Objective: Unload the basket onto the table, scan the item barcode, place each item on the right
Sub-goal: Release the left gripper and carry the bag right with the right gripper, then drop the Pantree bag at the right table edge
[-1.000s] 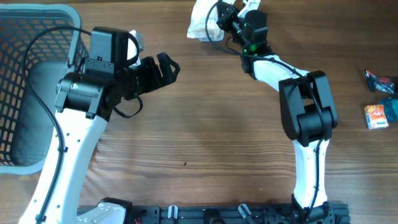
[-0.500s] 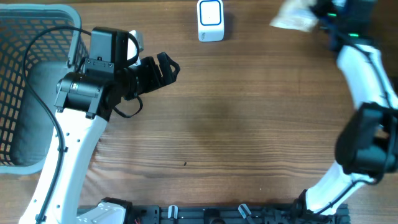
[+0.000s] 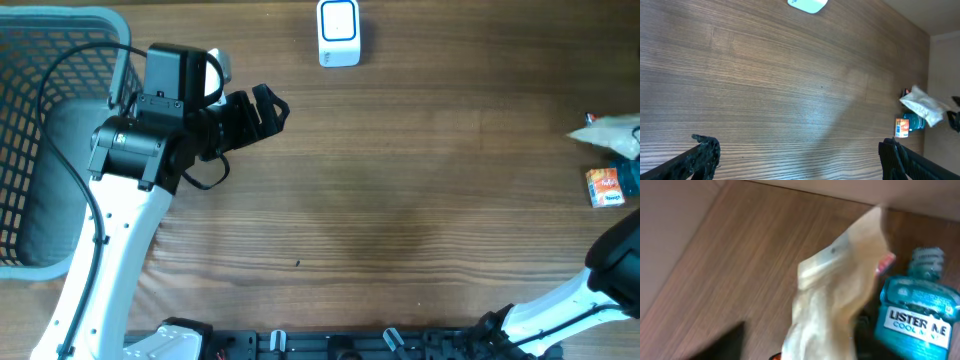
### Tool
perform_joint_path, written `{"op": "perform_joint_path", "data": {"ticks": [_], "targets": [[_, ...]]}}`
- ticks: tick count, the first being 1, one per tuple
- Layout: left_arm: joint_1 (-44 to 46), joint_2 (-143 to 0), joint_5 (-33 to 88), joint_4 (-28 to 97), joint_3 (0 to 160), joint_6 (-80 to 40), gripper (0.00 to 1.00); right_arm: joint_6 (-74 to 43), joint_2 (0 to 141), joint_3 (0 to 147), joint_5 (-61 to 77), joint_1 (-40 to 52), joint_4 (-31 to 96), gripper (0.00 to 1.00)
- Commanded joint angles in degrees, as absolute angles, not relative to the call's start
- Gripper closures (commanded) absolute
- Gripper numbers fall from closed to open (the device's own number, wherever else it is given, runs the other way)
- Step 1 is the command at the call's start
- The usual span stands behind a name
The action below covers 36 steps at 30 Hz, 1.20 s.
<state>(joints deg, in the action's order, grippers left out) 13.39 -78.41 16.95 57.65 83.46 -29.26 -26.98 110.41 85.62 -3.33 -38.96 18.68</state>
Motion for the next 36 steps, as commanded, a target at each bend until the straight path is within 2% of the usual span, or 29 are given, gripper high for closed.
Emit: {"op": "perform_joint_path", "data": {"ticks": [1, 6, 11, 18, 21, 25, 29, 33, 36], "targets": [[13.28, -78.24, 16.4, 57.54, 84.23, -28.77, 0.0, -19.86, 110.37, 85.38, 5.43, -38.48, 17.43, 0.0], [13.28, -78.24, 16.4, 57.54, 84.23, -28.77, 0.0, -22.46, 105.12, 85.38, 7.6, -38.48, 20.6, 0.0], [13.28, -78.24, 16.4, 57.54, 84.23, -28.77, 0.0, -22.72, 89.67, 85.38, 14.24, -38.48, 24.62, 0.0], [13.28, -78.24, 16.4, 57.54, 84.23, -28.77, 0.0, -26.96, 69.14, 85.34, 23.88, -38.35, 48.18, 0.0], [13.28, -78.24, 16.38, 57.54, 84.23, -28.77, 0.0, -24.29, 61.87, 82.76, 27.7, -36.07, 54.15, 0.0], [13.28, -78.24, 16.4, 57.54, 84.23, -28.77, 0.0, -27.16, 52.69, 75.72, 27.66, -31.55, 59.0, 0.0], [13.28, -78.24, 16.4, 57.54, 84.23, -28.77, 0.0, -33.28, 48.29, 72.2, 26.74, -30.96, 67.75, 0.0], [13.28, -78.24, 16.4, 57.54, 84.23, -28.77, 0.0, -37.58, 48.4, 71.99, 26.11, -30.96, 71.31, 0.0], [13.28, -78.24, 16.4, 57.54, 84.23, -28.77, 0.0, -37.5, 48.88, 71.99, 18.72, -30.96, 72.88, 0.0]]}}
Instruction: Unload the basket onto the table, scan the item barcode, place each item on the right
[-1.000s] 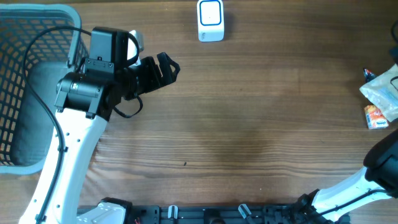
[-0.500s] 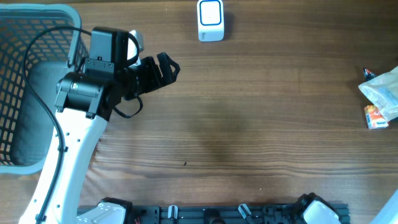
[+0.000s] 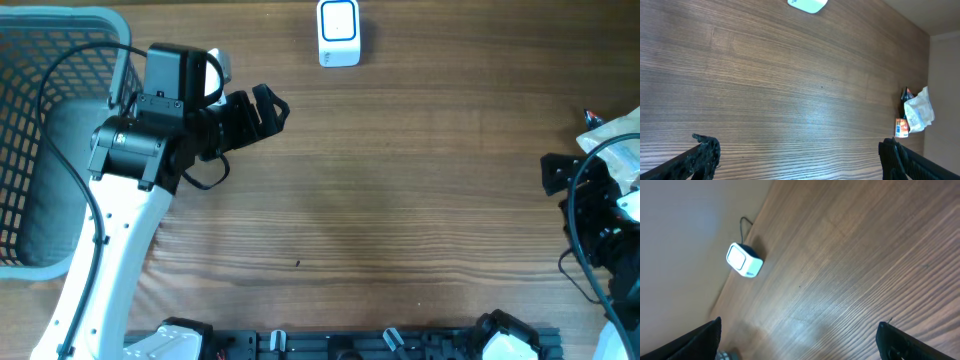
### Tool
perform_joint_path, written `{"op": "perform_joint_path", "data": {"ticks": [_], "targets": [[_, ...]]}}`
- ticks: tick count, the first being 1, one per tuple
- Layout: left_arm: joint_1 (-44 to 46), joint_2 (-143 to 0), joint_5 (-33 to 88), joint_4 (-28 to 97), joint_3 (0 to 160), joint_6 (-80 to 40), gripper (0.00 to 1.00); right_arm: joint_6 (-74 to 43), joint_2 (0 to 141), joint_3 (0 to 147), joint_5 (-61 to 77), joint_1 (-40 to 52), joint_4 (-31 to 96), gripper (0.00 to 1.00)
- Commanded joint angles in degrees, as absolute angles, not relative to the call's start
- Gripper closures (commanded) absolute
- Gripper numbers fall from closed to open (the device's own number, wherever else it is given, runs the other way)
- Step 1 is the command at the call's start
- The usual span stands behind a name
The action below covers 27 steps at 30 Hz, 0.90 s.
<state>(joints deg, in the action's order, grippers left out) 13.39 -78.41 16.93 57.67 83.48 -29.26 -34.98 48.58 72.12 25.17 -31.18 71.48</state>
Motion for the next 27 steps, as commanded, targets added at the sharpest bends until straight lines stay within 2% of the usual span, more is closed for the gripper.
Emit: {"op": "perform_joint_path", "data": {"ticks": [1, 8, 13, 18, 23, 27], "targets": [[13.28, -78.24, 16.4, 57.54, 84.23, -28.77, 0.0, -37.5, 48.93, 71.99, 16.99, -30.98, 73.54, 0.0], [13.28, -78.24, 16.38, 57.54, 84.23, -28.75, 0.0, -34.26, 49.12, 71.72, 19.25, -30.48, 72.18, 0.0], [13.28, -78.24, 16.4, 57.54, 84.23, -28.77, 0.0, -28.58, 43.79, 69.19, 18.83, -20.62, 59.35, 0.0], [13.28, -78.24, 16.4, 57.52, 84.23, -28.77, 0.0, -17.08, 29.52, 55.27, 17.34, -5.1, 41.15, 0.0], [13.28, -78.24, 16.4, 57.54, 84.23, -28.77, 0.0, -16.49, 18.04, 39.97, 17.41, -3.92, 32.08, 0.0], [13.28, -78.24, 16.38, 57.54, 84.23, -28.77, 0.0, -16.67, 7.22, 24.47, 18.35, -3.9, 19.35, 0.0]]}}
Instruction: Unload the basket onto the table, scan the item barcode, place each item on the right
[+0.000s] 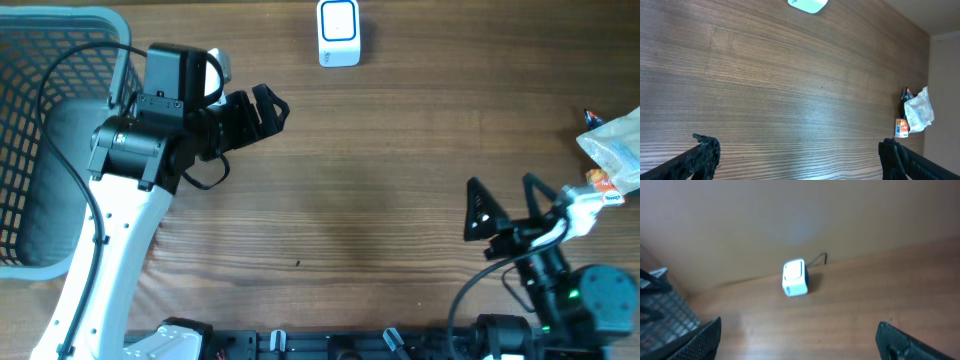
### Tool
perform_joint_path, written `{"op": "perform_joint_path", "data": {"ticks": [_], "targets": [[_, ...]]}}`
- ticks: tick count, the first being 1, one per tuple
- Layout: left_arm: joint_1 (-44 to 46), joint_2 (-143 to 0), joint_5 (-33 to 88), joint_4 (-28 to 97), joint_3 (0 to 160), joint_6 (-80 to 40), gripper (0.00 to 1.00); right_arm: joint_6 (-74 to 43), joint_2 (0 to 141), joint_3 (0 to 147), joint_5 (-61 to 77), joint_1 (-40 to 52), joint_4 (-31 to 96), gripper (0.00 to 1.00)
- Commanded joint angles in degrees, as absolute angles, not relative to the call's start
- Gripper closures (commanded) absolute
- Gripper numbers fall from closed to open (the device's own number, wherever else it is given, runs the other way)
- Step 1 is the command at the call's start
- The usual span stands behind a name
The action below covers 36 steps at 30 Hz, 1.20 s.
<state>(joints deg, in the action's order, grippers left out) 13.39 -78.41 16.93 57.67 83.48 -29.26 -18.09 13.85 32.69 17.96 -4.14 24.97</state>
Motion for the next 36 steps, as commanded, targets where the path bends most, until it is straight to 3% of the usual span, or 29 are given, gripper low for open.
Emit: {"op": "perform_joint_path", "data": {"ticks": [1, 5, 12, 22, 36], "targets": [[13.28, -78.24, 16.4, 57.54, 84.23, -28.77, 0.0, -16.67, 5.63, 21.98, 18.74, -3.9, 16.8, 0.0], [13.28, -78.24, 16.4, 57.54, 84.23, -28.77, 0.0, -16.69, 0.34, 9.28, 19.51, -3.68, 2.2, 0.0], [13.28, -78.24, 16.4, 57.54, 84.23, -28.77, 0.0, -16.47, 0.16, 0.6, 16.43, -3.6, -10.81, 0.0], [13.28, -78.24, 16.4, 57.54, 84.23, -28.77, 0.0, 1.06, 0.19, 0.32, 8.51, -3.55, -0.36, 0.0], [13.28, -78.24, 16.4, 57.54, 84.23, -28.77, 0.0, 1.32, 0.21, 0.32, 8.1, -3.55, -0.43, 0.0]]}}
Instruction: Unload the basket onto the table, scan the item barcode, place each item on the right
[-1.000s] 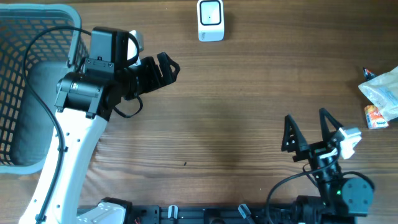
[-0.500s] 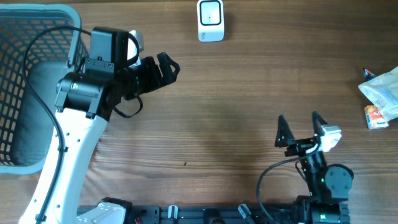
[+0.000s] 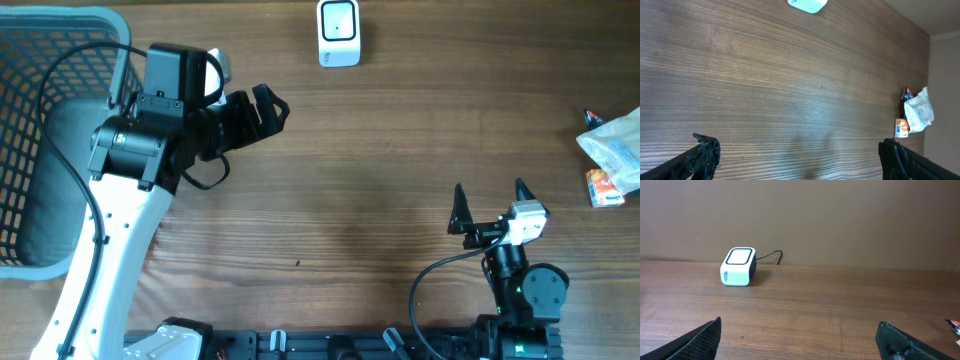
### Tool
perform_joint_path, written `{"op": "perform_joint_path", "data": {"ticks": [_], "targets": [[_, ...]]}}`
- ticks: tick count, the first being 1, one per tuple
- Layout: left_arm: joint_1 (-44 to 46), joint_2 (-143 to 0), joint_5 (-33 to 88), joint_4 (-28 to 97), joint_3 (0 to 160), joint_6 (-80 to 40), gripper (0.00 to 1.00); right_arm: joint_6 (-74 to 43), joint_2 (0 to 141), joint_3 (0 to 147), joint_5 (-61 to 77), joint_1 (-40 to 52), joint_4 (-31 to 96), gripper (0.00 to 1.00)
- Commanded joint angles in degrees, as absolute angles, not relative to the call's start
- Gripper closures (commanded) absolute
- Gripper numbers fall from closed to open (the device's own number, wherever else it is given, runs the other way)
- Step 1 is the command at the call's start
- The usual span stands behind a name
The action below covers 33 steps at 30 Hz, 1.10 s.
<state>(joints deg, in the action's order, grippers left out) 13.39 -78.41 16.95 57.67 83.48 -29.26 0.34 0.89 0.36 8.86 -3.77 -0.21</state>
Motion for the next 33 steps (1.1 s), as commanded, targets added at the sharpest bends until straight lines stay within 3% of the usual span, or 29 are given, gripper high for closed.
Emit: {"op": "perform_joint_path", "data": {"ticks": [1, 21, 31, 32, 33], "targets": [[13.28, -78.24, 16.4, 57.54, 84.23, -28.77, 0.0, 1.32, 0.21, 0.32, 8.1, -3.55, -0.43, 0.0], [13.28, -77.95, 16.4, 57.52, 84.23, -28.77, 0.0, 1.32, 0.21, 0.32, 8.1, -3.55, -0.43, 0.0], [13.28, -67.48, 11.7, 60.16, 84.23, -25.26, 0.0, 1.32, 0.21, 0.32, 8.1, -3.55, -0.43, 0.0], [13.23, -65.87, 8.16, 60.31, 84.23, -25.3, 0.27, 1.32, 0.21, 0.32, 8.1, -3.55, -0.43, 0.0], [13.23, -63.29, 6.09, 61.78, 84.2, -25.28, 0.01, 1.3, 0.21, 0.32, 8.1, -3.55, -0.43, 0.0]]}}
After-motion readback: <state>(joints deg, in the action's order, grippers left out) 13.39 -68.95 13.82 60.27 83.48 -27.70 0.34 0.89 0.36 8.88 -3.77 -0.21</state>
